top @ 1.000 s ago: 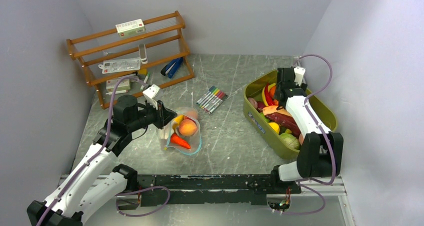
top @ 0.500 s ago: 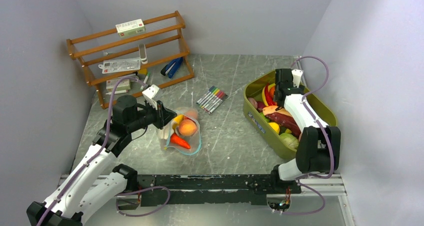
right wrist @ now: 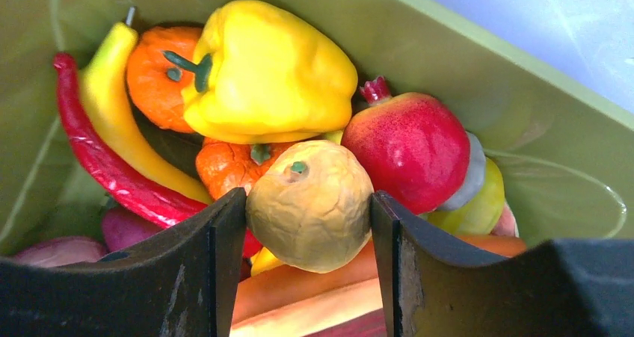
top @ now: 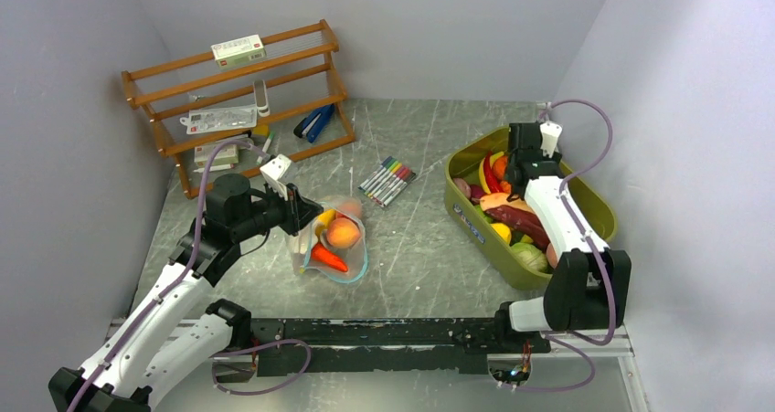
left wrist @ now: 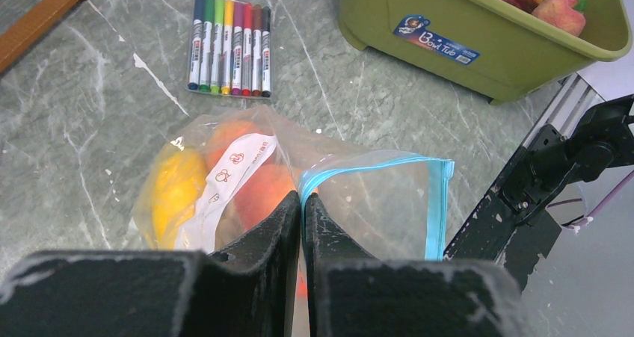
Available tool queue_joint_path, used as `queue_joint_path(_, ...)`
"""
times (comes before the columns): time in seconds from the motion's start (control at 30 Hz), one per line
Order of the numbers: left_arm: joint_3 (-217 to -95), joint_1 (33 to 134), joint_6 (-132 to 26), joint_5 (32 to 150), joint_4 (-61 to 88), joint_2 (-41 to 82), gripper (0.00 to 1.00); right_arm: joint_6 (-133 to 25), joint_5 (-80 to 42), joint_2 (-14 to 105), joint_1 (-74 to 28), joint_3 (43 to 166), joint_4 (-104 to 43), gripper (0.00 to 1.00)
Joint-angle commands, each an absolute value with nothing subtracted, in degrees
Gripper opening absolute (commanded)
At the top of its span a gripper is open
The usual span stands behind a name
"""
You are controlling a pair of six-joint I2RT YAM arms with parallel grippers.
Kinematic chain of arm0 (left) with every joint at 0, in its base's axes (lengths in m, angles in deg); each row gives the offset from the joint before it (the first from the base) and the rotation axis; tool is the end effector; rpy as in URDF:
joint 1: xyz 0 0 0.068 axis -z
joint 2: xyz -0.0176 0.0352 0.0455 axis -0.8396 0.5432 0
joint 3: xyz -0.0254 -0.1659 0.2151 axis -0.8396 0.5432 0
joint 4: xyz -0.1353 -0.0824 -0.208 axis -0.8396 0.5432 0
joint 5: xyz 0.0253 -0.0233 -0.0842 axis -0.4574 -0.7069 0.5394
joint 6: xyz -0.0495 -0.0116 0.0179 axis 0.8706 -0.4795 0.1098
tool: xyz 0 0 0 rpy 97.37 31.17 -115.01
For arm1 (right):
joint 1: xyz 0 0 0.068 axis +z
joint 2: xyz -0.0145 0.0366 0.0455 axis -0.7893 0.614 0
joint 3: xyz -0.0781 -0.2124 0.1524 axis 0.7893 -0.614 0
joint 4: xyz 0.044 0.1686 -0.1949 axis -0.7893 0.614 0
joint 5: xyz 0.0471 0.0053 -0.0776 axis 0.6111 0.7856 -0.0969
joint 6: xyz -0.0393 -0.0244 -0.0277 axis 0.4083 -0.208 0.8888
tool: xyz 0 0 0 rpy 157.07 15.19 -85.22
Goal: Place the food in the zip-top bag and seal the zipper
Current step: Pick up the fake fruit from the bin.
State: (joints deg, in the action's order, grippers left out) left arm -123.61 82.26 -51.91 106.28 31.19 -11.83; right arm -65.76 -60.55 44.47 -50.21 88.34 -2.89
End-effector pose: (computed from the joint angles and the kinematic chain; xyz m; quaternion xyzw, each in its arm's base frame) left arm 0.1521 -0.0873 0.3071 0.2084 0.7753 -0.3421 0.4883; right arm 0.2921 -0.0100 0.2657 0.2318 0.8711 -0.2076 0.3799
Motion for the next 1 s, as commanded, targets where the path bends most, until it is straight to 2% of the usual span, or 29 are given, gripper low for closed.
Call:
queue_joint_path(0.0, -123.5, 82.0, -52.5, 105.9, 30.0, -12.7, 0.07, -67.5, -59.9, 40.9, -49.4, 91.7, -1.1, 0.44)
queue_joint_path(0.27, -123.1, 82.0, -50.9, 105.3, 29.4, -12.7, 0.07, -70.2, -57.7, 35.7, -46.0, 94.0, 1.3, 0.42)
queue_joint_path(0.47, -122.9, 82.0, -48.4, 105.2, 28.2, -12.1, 0.07, -72.8, -53.7, 32.4, -39.7, 96.4, 3.1, 0.41)
queue_joint_path(0.73, -126.1, 82.0, -46.7, 101.0, 30.9, -9.3, 0.07, -76.7, -50.0, 28.3, -25.7, 97.5, 3.0, 0.41)
queue_joint_path(0.97, -127.2, 82.0, -43.8, 99.6, 30.8, -7.8, 0.07, -80.9, -42.9, 26.6, -11.7, 94.3, -3.4, 0.41)
